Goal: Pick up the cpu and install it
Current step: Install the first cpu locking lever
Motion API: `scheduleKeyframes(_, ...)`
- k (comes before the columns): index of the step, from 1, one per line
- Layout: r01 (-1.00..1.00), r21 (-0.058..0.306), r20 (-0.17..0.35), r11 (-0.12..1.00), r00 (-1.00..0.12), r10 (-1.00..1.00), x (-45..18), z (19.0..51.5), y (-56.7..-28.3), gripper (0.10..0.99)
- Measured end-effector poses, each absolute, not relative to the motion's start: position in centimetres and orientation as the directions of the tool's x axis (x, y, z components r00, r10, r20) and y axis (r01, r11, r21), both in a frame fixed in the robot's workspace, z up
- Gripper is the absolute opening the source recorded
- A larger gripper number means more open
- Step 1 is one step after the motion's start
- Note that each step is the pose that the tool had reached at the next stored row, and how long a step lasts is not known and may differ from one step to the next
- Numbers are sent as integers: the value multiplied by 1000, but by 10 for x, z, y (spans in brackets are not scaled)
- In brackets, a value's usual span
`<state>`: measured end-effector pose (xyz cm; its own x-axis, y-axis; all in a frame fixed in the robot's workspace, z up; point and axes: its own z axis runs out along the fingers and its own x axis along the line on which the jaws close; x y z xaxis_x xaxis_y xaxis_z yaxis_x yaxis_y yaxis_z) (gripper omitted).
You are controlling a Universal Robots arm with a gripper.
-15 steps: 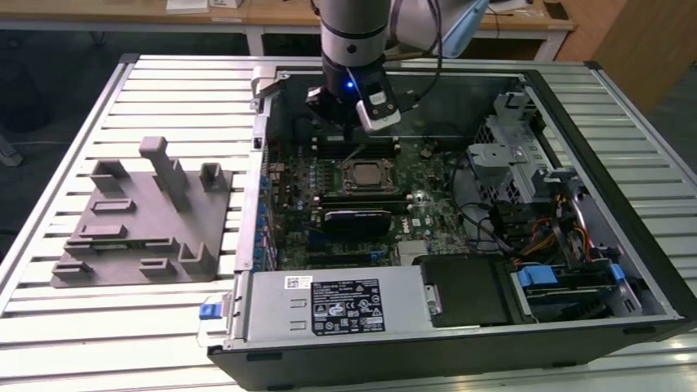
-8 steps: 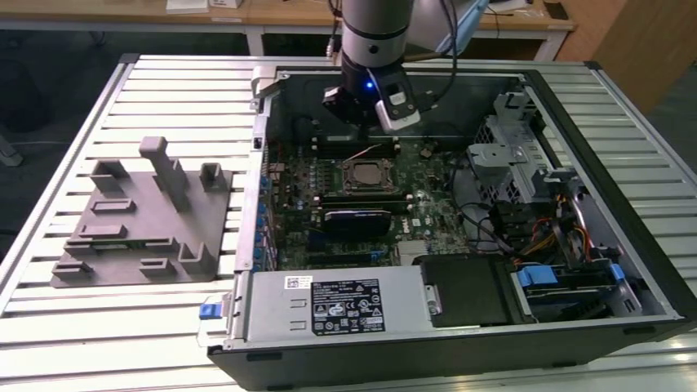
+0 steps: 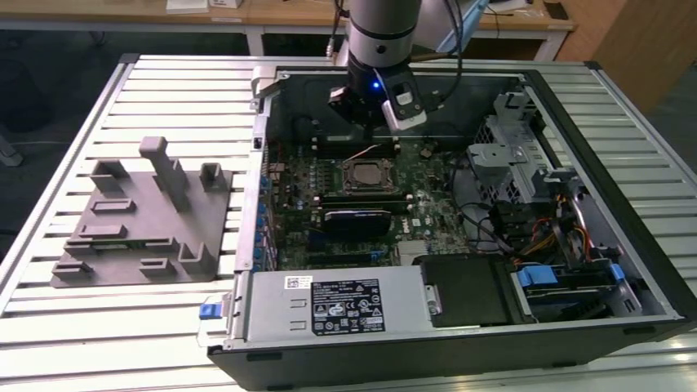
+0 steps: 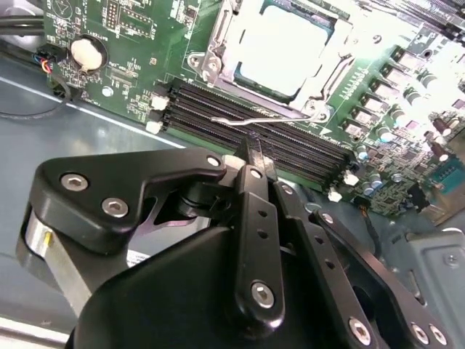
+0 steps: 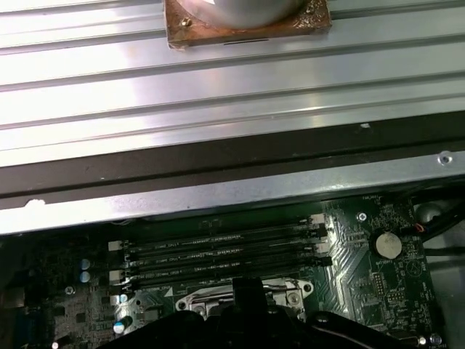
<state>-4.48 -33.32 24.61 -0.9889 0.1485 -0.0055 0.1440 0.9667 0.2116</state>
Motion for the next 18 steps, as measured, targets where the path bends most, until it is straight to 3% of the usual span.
scheduleKeyframes(11,216,209,-53,954,-971,232,-45,238,-333,106)
scheduleKeyframes(18,240,184,-60,953,-965,255,-45,231,-333,106)
